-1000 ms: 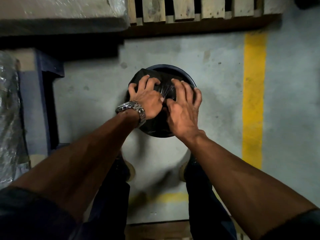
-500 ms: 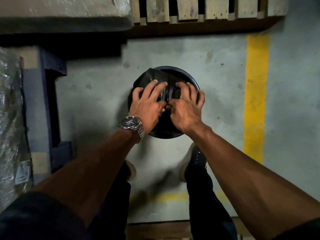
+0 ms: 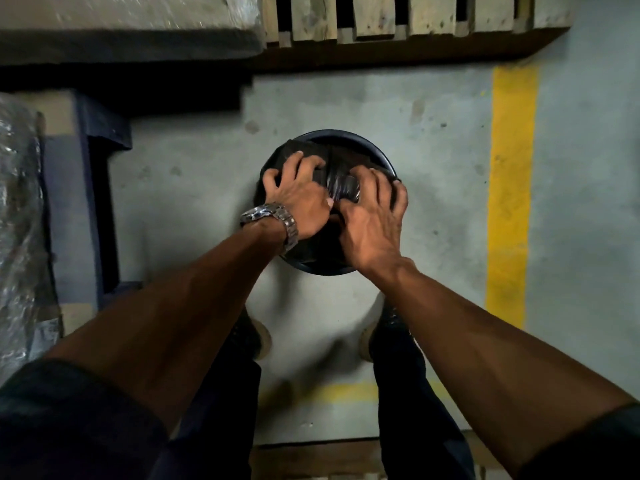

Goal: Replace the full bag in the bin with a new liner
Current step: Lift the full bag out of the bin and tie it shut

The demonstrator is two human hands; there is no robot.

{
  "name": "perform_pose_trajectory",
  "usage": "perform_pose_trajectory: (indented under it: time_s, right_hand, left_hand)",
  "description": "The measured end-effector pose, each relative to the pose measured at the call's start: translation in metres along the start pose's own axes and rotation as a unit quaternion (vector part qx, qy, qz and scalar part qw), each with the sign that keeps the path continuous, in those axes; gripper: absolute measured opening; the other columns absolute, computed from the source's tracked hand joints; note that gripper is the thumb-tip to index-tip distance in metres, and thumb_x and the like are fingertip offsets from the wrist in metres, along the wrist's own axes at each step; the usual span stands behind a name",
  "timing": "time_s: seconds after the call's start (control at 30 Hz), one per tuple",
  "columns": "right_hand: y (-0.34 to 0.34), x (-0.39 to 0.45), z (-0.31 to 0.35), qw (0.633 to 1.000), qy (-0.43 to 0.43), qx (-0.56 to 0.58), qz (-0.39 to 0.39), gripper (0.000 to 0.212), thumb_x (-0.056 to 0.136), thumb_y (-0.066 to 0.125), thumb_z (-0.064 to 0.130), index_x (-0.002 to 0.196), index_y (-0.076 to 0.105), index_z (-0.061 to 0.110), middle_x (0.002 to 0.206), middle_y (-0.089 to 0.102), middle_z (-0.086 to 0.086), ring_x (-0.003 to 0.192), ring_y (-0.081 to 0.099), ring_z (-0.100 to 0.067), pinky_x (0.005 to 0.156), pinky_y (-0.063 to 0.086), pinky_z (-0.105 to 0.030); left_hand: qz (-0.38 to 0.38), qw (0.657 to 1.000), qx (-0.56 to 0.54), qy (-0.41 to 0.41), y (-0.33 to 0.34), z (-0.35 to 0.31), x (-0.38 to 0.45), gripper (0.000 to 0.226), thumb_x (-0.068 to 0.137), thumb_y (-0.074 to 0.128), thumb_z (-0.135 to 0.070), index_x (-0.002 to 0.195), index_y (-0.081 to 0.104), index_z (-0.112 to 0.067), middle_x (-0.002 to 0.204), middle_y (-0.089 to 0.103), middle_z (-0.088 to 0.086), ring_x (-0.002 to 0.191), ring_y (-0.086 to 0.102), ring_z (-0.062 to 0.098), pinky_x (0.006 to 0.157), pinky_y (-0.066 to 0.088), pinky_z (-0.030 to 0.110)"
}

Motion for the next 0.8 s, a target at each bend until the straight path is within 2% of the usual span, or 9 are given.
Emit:
perform_pose_trajectory:
  time_s: [0.07,0.17,0.27,0.4,0.5,0.6,0.7,0.8]
  right_hand:
    - [0.007,0.001,-0.003,0.999,0.007,-0.001,0.037,0.016,0.078,0.067,0.032,0.09,0.074,0.026,0.148,0.037,-0.006,0.139,0.019,-0.029,0.113,0.005,-0.049]
    - [0.007,0.004,-0.007,0.998,0.017,0.011,0.064,0.019,0.081,0.064,0.034,0.095,0.074,0.028,0.149,0.032,-0.003,0.141,0.017,-0.029,0.114,0.001,-0.046]
    - [0.009,0.006,-0.009,0.995,0.029,0.041,0.091,0.014,0.084,0.063,0.032,0.093,0.074,0.028,0.15,0.028,0.001,0.143,0.014,-0.026,0.113,0.002,-0.043]
    - [0.013,0.006,-0.009,0.993,0.033,0.044,0.104,0.014,0.085,0.063,0.032,0.092,0.074,0.029,0.151,0.026,0.002,0.143,0.012,-0.024,0.114,0.005,-0.042]
    - [0.012,0.001,-0.003,0.997,0.013,0.036,0.073,0.017,0.081,0.059,0.028,0.09,0.074,0.025,0.15,0.031,-0.002,0.142,0.019,-0.028,0.113,0.01,-0.044]
    - [0.01,-0.009,-0.004,0.998,0.023,0.052,0.034,0.026,0.075,0.052,0.022,0.093,0.071,0.019,0.147,0.037,-0.007,0.138,0.027,-0.03,0.112,0.019,-0.046]
    - [-0.002,-0.022,-0.018,0.987,0.084,0.132,-0.039,0.029,0.08,0.055,0.016,0.106,0.066,0.018,0.145,0.041,-0.01,0.135,0.034,-0.03,0.11,0.026,-0.044]
    - [-0.003,-0.051,-0.041,0.956,0.188,0.207,-0.093,0.044,0.082,0.057,0.011,0.126,0.055,0.018,0.14,0.044,-0.007,0.129,0.04,-0.026,0.108,0.03,-0.04]
  left_hand:
    - [-0.04,0.999,-0.01,0.009,-0.006,-0.001,-0.01,0.022,0.086,0.052,-0.033,0.095,0.071,-0.026,0.15,0.027,-0.007,0.143,0.014,0.019,0.107,0.016,0.049]
    - [-0.106,0.992,0.016,0.064,-0.016,-0.008,-0.031,0.025,0.083,0.053,-0.03,0.105,0.067,-0.026,0.142,0.04,-0.006,0.131,0.033,0.023,0.096,0.029,0.044]
    - [-0.092,0.986,0.064,0.119,-0.004,-0.016,-0.044,0.035,0.087,0.047,-0.03,0.12,0.059,-0.024,0.127,0.049,-0.004,0.11,0.048,0.025,0.083,0.04,0.039]
    - [-0.069,0.992,0.055,0.087,0.004,-0.013,-0.045,0.028,0.092,0.047,-0.029,0.118,0.056,-0.022,0.12,0.05,0.0,0.098,0.06,0.027,0.071,0.048,0.037]
    - [-0.078,0.989,0.097,0.075,-0.004,-0.019,-0.037,0.021,0.093,0.046,-0.024,0.106,0.061,-0.018,0.113,0.052,0.002,0.1,0.057,0.026,0.067,0.042,0.036]
    - [-0.07,0.977,0.156,0.124,-0.005,-0.036,-0.03,0.022,0.091,0.046,-0.02,0.102,0.064,-0.016,0.112,0.056,0.003,0.109,0.048,0.026,0.075,0.038,0.036]
    - [-0.048,0.97,0.193,0.142,-0.006,-0.038,-0.022,0.022,0.091,0.05,-0.025,0.103,0.066,-0.018,0.113,0.058,0.003,0.111,0.049,0.026,0.083,0.037,0.037]
    - [-0.018,0.979,0.165,0.116,-0.004,-0.03,-0.016,0.023,0.093,0.051,-0.03,0.107,0.064,-0.017,0.112,0.058,0.003,0.102,0.059,0.026,0.079,0.039,0.034]
Point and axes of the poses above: each hand's wrist, its own x-axis towards the middle knuckle, its own y-axis out of the palm, z = x × y, the point moved 10 cm from there along x, towards the middle knuckle
